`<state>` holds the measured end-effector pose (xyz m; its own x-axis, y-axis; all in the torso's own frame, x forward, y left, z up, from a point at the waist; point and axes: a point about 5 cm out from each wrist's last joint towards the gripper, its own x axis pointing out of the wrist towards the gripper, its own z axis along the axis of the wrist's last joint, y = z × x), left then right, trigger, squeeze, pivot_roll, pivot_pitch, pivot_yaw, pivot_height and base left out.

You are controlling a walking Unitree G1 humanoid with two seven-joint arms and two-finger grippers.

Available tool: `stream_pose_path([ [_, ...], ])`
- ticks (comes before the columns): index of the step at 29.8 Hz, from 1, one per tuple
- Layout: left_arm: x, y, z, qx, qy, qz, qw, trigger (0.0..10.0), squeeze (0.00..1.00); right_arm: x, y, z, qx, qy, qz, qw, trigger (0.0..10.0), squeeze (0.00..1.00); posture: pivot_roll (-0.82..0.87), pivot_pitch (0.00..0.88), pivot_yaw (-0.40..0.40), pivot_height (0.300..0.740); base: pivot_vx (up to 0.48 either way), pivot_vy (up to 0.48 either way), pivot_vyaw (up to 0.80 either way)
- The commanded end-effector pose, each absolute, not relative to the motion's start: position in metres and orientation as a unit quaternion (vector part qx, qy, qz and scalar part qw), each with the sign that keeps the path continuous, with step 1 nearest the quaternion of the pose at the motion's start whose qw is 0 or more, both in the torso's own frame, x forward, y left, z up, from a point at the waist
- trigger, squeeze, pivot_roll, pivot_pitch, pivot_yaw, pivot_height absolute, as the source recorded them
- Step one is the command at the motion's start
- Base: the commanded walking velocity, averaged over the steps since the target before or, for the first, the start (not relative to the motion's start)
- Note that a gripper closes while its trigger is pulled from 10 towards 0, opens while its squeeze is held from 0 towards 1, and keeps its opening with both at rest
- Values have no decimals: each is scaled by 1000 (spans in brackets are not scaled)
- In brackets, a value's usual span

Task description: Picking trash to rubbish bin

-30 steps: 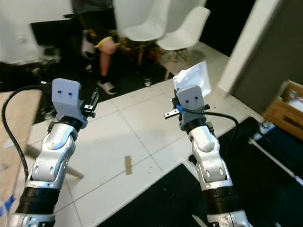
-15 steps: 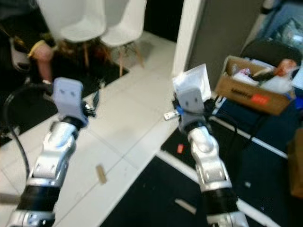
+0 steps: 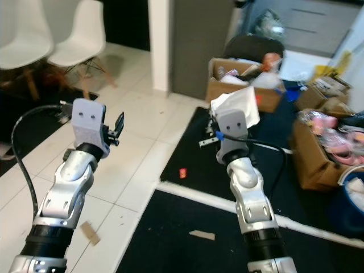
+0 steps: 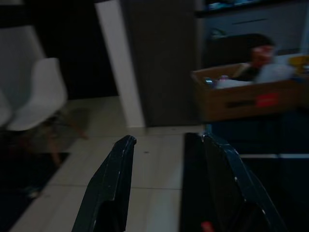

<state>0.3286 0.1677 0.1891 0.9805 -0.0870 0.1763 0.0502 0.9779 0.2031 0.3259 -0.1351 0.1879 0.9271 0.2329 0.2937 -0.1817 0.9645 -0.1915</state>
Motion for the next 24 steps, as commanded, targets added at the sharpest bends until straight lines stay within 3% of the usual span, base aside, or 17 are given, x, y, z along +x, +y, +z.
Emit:
stream_pose_path([
  [1,329,169,180,103,-71,-36,991,10000,0,327,-139,180,-72,-141,98,983,10000,0,-29,64,-32,740,0,0,-800],
  [19,325,171,166,64,-28,-33,997,10000,0,329,-151,152,-23,-76,75,994,10000,0,-31,57,-42,740,0,0,-800],
  [24,322,176,146,82,16,-29,996,10000,0,325,-144,123,-28,-7,125,992,10000,0,-22,48,-53,740,0,0,-401],
])
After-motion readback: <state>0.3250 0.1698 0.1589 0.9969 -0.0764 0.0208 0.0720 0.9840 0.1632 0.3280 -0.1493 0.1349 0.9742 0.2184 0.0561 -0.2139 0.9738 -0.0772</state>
